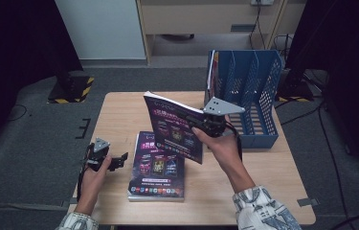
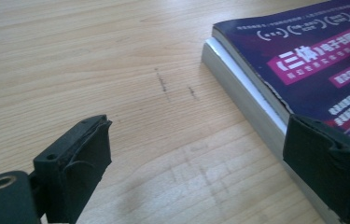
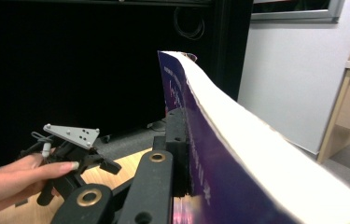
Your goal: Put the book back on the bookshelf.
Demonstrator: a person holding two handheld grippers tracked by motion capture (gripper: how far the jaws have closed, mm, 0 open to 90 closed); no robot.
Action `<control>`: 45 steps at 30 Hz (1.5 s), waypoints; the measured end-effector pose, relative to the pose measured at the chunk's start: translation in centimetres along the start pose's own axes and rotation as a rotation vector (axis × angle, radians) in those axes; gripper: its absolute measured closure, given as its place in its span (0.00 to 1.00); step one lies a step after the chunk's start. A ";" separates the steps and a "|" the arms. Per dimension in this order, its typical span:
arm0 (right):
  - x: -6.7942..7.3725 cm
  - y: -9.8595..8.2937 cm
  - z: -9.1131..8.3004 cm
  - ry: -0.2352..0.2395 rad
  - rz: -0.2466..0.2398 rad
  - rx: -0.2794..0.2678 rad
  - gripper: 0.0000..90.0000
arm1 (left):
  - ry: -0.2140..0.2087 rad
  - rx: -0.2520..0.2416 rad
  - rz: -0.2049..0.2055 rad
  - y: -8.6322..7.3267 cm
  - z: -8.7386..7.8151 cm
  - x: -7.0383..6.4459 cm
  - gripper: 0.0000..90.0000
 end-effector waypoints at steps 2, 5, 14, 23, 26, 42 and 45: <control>-0.2 -0.2 -0.5 -0.009 0.006 -0.001 0.92 | 0.007 0.002 -0.006 -0.1 0.1 0.2 0.08; -0.4 -0.4 -1.2 -0.019 0.007 -0.002 0.92 | 0.019 0.009 -0.008 -0.2 0.0 0.5 0.08; -0.6 -1.0 -3.0 -0.035 0.013 0.001 0.92 | 0.036 0.018 -0.004 -0.4 0.2 0.8 0.08; -1.3 -1.6 -4.8 -0.060 0.023 0.006 0.92 | 0.043 0.030 -0.002 -0.5 0.3 0.9 0.08; -1.5 -1.7 -5.3 -0.069 0.024 0.007 0.92 | 0.045 0.031 -0.003 -0.5 0.4 0.9 0.08; -1.8 -2.4 -7.0 -0.085 0.030 0.017 0.92 | 0.046 0.041 -0.001 -0.6 0.4 0.9 0.08; -1.9 -2.6 -7.2 -0.088 0.031 0.019 0.92 | 0.050 0.044 -0.003 -0.7 0.5 1.0 0.08</control>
Point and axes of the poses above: each handheld gripper's, and its own axes: z roughly forward along the jaws, y roughly out of its top, x roughly to its left, the point moved 3 cm from there along z, roughly forward along the jaws, and after that the axes turned 14 degrees about -z, right-handed, at the moved point
